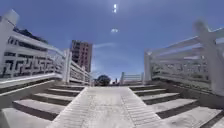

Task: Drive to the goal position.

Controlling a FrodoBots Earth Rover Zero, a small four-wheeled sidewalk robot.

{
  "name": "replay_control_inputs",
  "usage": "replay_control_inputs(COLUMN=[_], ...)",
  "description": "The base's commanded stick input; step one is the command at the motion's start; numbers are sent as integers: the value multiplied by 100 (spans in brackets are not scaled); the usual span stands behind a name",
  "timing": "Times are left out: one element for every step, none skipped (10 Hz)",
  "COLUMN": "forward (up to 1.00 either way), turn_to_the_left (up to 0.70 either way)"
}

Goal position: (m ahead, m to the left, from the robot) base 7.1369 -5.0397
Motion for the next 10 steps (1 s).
replay_control_inputs(forward=[70, 52, 45, 45, 45, 45, 45, 45, 45, 45], turn_to_the_left=[0, 0, 0, 0, 0, 0, 0, 0, 0, 0])
